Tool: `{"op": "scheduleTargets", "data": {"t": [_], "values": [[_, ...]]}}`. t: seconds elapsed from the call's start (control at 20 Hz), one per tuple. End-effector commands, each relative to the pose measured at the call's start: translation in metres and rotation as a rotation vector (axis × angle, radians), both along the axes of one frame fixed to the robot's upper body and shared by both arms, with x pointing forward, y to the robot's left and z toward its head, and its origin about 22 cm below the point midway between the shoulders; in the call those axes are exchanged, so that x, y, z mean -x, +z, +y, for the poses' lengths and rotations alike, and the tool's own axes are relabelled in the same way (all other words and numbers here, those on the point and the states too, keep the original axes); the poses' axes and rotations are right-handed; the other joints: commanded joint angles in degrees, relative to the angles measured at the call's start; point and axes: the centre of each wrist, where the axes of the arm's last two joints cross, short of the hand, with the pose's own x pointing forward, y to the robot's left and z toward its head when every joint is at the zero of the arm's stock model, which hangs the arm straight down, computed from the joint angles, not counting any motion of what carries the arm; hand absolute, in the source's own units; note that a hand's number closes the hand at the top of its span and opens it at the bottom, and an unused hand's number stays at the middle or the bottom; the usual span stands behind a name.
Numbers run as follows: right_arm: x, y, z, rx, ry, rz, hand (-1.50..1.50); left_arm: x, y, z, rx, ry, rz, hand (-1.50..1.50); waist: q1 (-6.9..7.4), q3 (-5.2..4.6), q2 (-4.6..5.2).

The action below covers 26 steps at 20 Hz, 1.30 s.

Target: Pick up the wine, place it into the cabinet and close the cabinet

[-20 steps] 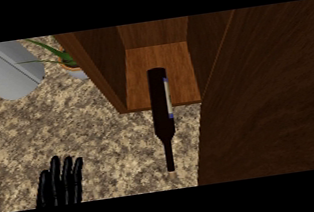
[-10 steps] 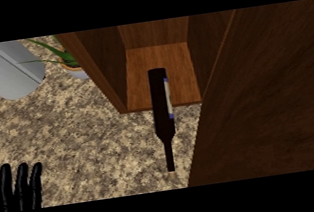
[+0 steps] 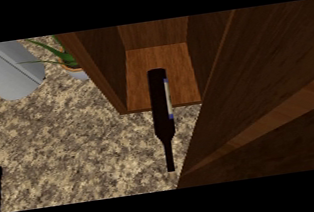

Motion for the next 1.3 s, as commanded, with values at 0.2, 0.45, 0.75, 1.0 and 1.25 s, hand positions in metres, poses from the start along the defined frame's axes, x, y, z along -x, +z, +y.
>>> {"op": "scheduleTargets", "data": {"t": [0.2, 0.45, 0.75, 1.0, 1.25], "values": [[0.042, 0.025, 0.025, -0.06, -0.025, -0.116, 1.5, -0.011, 0.011, 0.037, -0.019, -0.015, 0.019, -1.5, -0.3, -0.02, 0.06], [0.036, 0.021, 0.046, -0.041, -0.046, -0.165, 1.5, -0.005, 0.008, 0.041, 0.016, -0.028, 0.012, -1.5, 0.69, -0.03, 0.2], [0.032, 0.025, 0.063, -0.032, -0.125, -0.223, 1.5, -0.014, 0.015, 0.041, 0.052, -0.049, 0.016, -1.5, 0.39, -0.05, 0.27], [0.006, 0.04, 0.074, 0.002, -0.128, -0.228, 1.5, -0.02, 0.021, 0.038, 0.057, -0.079, -0.001, -1.5, 1.37, -0.04, 0.65], [-0.017, 0.059, 0.083, -0.035, -0.114, -0.205, 1.5, -0.028, 0.02, 0.037, 0.076, -0.08, -0.005, -1.5, 2.1, -0.11, 1.0]]}}
